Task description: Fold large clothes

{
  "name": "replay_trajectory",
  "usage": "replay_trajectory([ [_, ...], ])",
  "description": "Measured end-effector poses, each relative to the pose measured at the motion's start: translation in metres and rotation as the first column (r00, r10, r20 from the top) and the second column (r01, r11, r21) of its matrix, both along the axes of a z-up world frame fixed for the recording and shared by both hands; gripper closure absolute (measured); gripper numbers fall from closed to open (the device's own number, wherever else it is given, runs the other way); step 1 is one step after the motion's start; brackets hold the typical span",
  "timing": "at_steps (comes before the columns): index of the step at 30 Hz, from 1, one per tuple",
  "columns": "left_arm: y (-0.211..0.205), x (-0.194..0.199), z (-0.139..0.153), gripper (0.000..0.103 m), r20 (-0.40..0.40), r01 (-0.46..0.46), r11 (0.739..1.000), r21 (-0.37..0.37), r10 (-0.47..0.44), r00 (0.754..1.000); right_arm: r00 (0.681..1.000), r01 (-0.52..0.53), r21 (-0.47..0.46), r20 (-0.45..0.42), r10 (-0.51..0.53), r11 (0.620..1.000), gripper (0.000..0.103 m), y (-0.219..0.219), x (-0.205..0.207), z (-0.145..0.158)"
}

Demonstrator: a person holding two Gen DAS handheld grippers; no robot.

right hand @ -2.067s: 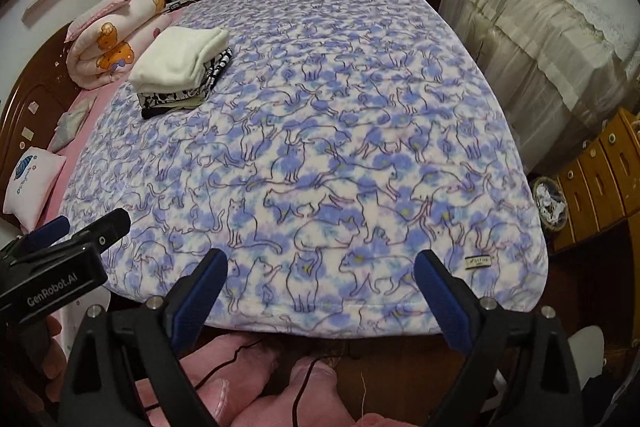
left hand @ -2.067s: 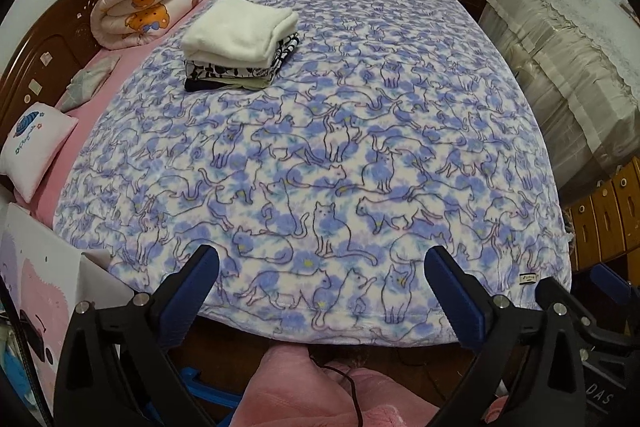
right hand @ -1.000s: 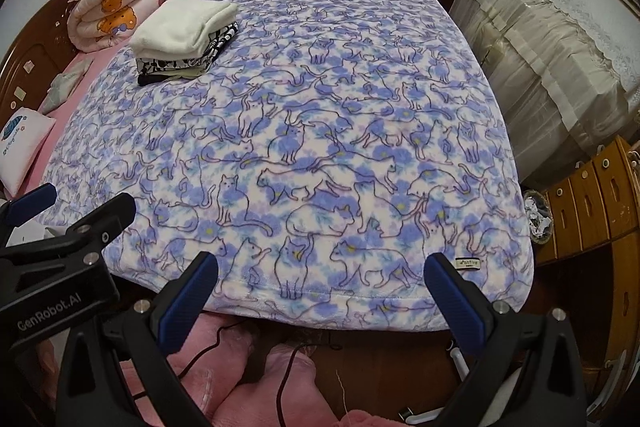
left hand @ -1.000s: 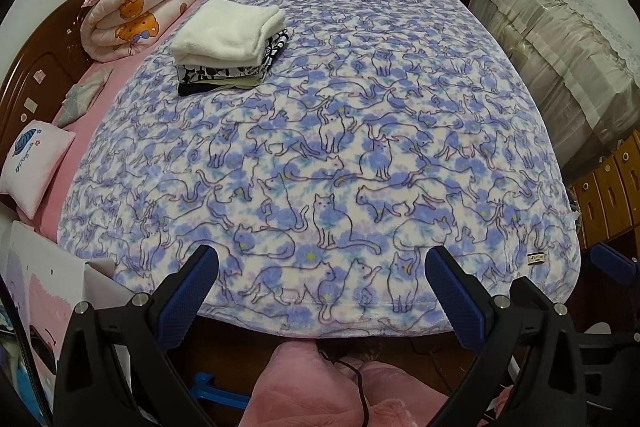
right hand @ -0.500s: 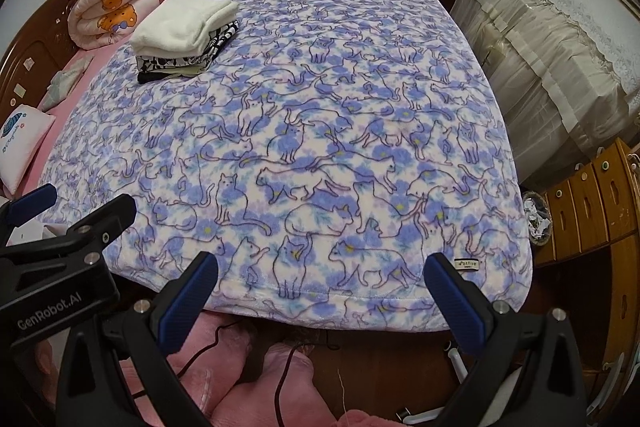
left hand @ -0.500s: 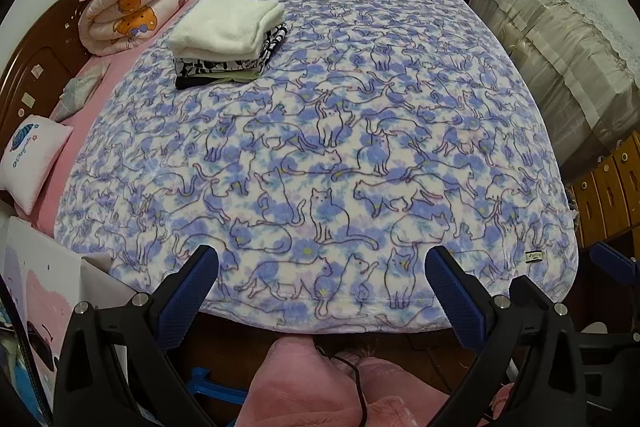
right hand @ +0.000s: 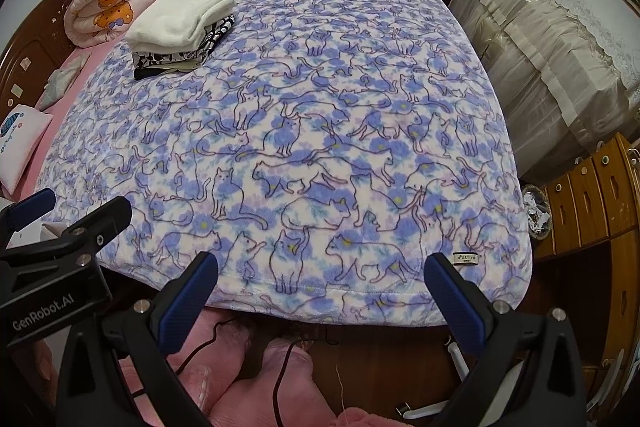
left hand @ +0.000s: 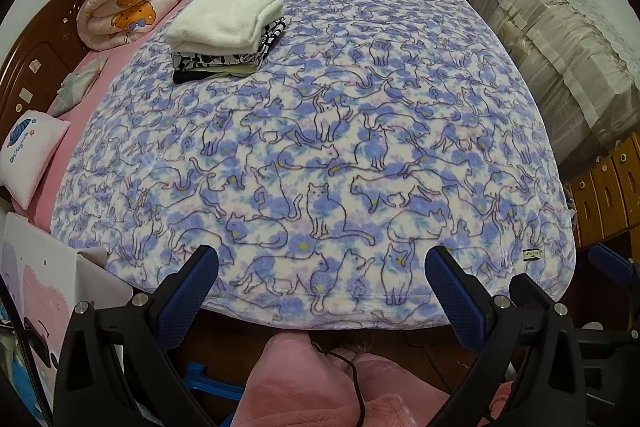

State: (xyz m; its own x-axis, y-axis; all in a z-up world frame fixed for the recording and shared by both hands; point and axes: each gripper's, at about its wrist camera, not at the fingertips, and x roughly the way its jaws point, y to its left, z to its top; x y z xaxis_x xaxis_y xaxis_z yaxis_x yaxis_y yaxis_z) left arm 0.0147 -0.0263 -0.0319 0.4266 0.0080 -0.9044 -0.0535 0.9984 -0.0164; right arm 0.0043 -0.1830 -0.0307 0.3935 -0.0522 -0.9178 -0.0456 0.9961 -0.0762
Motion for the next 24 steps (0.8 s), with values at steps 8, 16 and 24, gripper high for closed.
replay_trajectory([
  [8,-0.0004,0.0004,-0.0002,0.001,-0.001,0.002,1.0,-0.001,-0.002,1.0,1.0,0.0,0.001,-0.003,0.0,1.0,0.0,0.0005,0.0021,0.0002],
  [16,-0.0003,-0.0005,-0.0006,0.001,-0.002,0.001,1.0,0.0,-0.001,1.0,1.0,0.002,0.003,-0.007,-0.002,1.0,0.0,-0.0021,0.0015,-0.0009],
  [24,-0.0025,0.0008,0.0001,0.001,-0.002,-0.001,1.0,0.001,0.001,1.0,1.0,0.001,0.002,-0.009,-0.001,1.0,0.0,-0.0034,0.0022,-0.0006],
])
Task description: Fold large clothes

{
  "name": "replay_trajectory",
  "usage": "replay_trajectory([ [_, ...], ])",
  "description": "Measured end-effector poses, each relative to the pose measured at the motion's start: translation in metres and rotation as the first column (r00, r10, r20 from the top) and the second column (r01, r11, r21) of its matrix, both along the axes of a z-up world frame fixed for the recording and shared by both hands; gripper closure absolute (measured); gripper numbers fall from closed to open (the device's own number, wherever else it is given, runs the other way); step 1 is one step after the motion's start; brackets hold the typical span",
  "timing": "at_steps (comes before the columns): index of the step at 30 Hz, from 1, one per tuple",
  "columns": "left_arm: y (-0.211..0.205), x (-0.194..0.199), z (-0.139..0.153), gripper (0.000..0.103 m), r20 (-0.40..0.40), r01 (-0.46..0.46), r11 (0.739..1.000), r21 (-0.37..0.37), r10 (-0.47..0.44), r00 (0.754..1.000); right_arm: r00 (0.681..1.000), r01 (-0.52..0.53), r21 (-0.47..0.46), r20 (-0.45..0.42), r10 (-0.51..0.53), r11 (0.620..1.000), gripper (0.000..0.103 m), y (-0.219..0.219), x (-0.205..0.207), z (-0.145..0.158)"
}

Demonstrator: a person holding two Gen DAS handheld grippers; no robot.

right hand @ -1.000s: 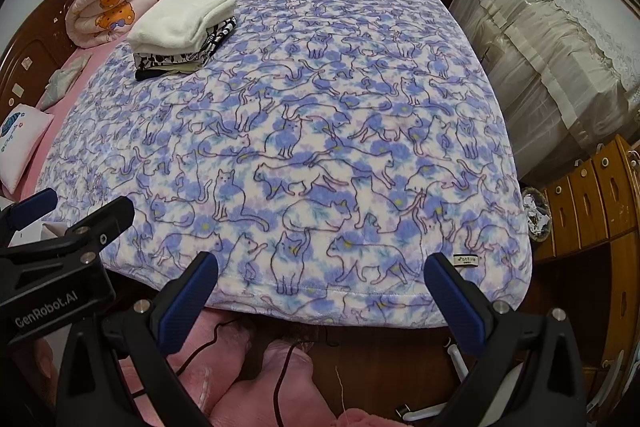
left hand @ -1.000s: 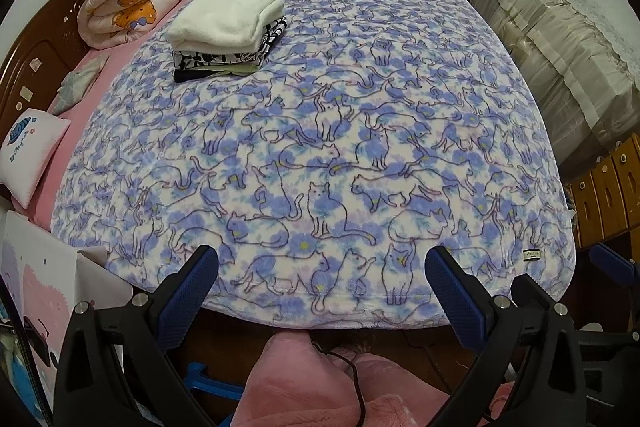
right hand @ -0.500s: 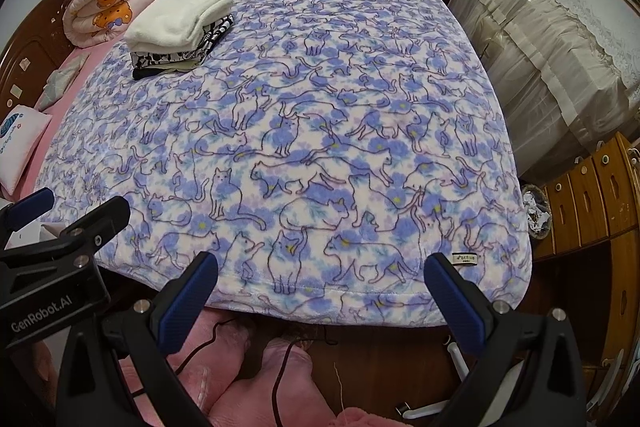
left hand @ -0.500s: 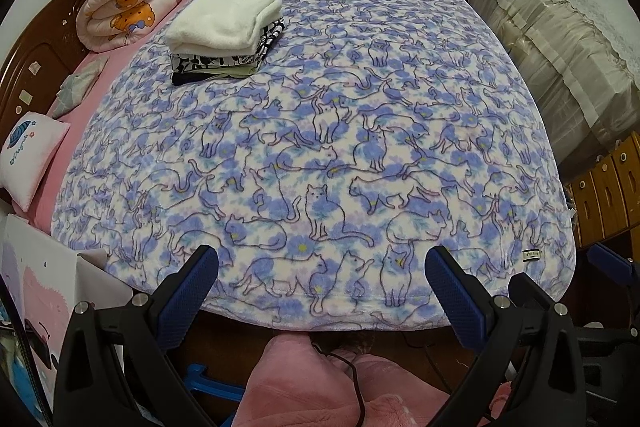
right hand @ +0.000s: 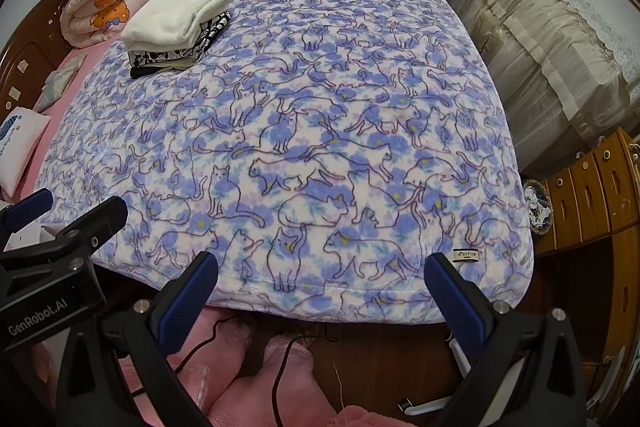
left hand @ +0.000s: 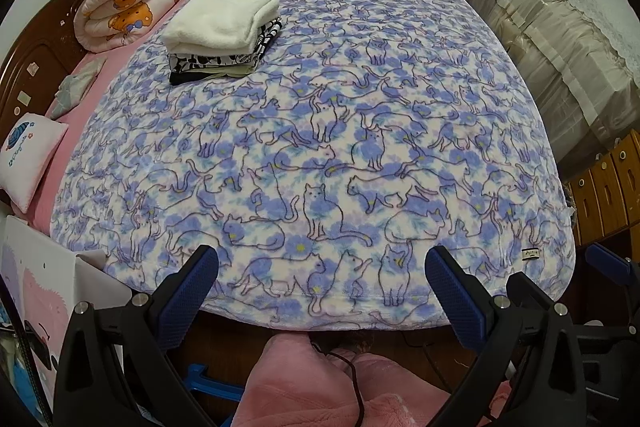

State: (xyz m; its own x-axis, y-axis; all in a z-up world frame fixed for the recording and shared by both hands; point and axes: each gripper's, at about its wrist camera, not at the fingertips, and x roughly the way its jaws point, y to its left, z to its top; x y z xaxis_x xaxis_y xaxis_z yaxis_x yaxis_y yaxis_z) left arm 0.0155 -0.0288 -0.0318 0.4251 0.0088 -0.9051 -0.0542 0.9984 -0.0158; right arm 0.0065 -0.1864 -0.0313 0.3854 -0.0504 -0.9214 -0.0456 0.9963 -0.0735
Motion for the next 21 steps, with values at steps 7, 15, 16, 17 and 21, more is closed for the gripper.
replay_trajectory([
  [7,0.0018,-0.0005,-0.0004,0.001,0.0,0.002,1.0,-0.001,-0.002,1.0,1.0,-0.003,0.0,0.0,0.003,1.0,0.0,0.0,0.001,0.0001],
  [15,0.0014,0.0004,-0.0001,0.001,0.0,0.003,1.0,-0.001,-0.003,1.0,1.0,-0.004,-0.002,-0.001,0.004,1.0,0.0,-0.0005,0.0003,0.0],
  [16,0.0022,-0.0003,-0.0004,0.001,0.0,0.003,1.0,-0.001,-0.003,1.0,1.0,-0.004,-0.001,-0.001,0.004,1.0,0.0,-0.0002,0.0013,0.0003],
  [17,0.0015,0.0004,-0.0001,0.001,0.0,0.003,1.0,0.0,-0.003,1.0,1.0,-0.004,-0.001,-0.001,0.004,1.0,0.0,-0.0003,0.0015,0.0004],
  [21,0.0022,0.0002,-0.0005,0.001,-0.001,0.003,1.0,-0.001,-0.003,1.0,1.0,-0.004,0.0,-0.003,0.004,1.0,0.0,-0.002,0.0018,-0.0003],
])
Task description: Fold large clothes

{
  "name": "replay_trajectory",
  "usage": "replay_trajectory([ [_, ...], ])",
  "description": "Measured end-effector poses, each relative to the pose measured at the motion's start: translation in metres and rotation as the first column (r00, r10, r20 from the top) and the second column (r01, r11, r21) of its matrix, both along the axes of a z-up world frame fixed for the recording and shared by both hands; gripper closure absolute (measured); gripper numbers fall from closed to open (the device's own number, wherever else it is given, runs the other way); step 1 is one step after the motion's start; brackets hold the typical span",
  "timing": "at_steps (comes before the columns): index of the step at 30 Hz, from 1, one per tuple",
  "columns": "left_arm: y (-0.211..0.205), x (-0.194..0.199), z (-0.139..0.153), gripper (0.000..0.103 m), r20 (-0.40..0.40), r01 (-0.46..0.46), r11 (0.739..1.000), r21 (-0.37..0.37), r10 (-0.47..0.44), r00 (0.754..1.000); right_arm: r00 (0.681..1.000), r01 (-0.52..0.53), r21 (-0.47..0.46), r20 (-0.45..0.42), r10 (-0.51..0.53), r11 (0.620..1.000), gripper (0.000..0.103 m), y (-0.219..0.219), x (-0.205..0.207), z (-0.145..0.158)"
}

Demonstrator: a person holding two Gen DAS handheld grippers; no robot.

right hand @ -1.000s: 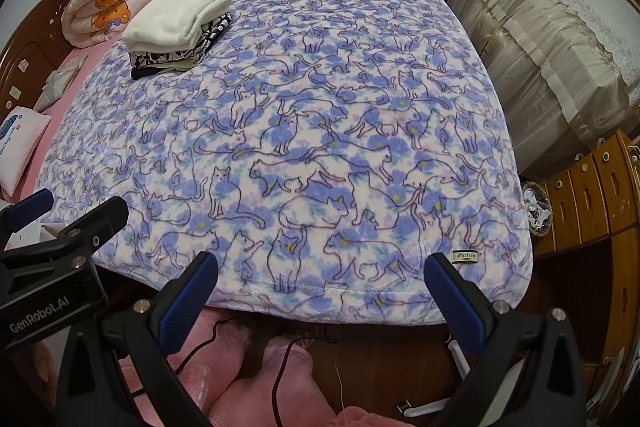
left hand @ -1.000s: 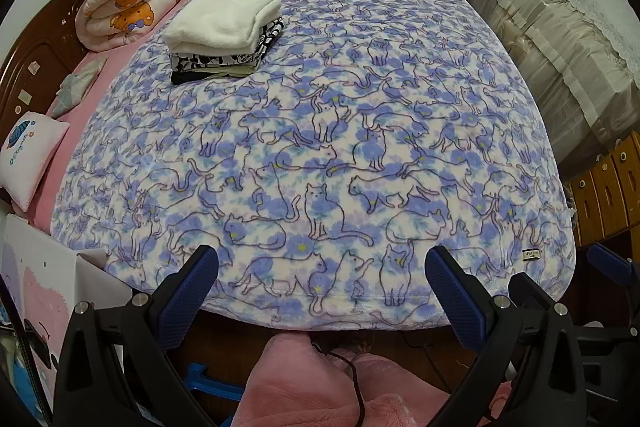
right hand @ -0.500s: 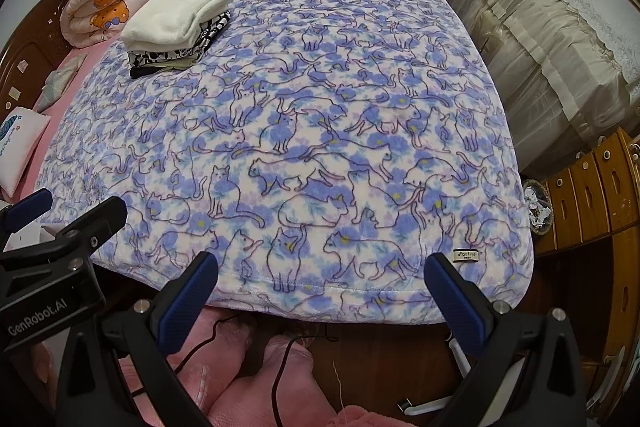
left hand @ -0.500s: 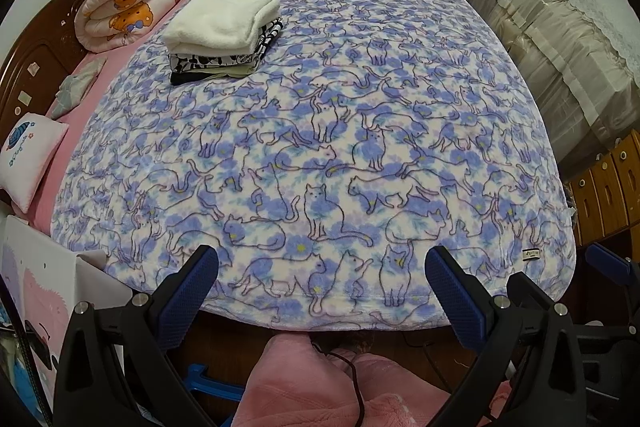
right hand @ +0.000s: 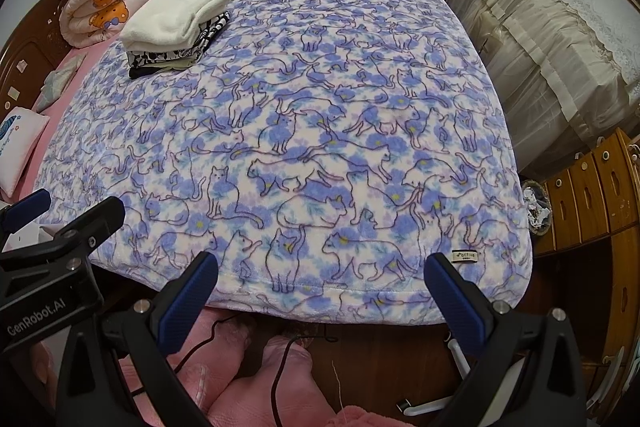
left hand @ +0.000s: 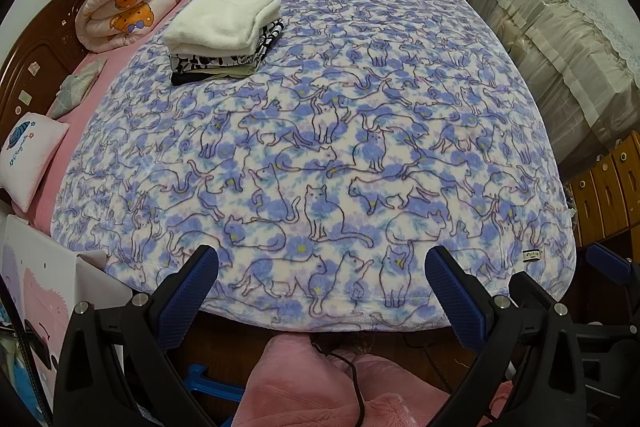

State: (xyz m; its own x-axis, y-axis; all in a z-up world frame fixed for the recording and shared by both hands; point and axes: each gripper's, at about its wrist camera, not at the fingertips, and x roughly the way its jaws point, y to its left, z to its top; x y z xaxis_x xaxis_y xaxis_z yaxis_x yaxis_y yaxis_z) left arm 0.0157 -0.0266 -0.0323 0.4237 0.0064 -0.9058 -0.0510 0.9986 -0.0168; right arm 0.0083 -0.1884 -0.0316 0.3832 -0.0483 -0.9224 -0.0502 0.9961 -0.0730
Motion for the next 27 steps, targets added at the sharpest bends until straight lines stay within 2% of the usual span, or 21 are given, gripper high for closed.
replay_trajectory([
  [27,0.0021,0.0012,-0.0003,0.001,-0.003,0.004,1.0,0.0,-0.004,1.0,1.0,-0.007,0.0,-0.009,0.007,1.0,0.0,-0.0041,0.0024,0.0],
])
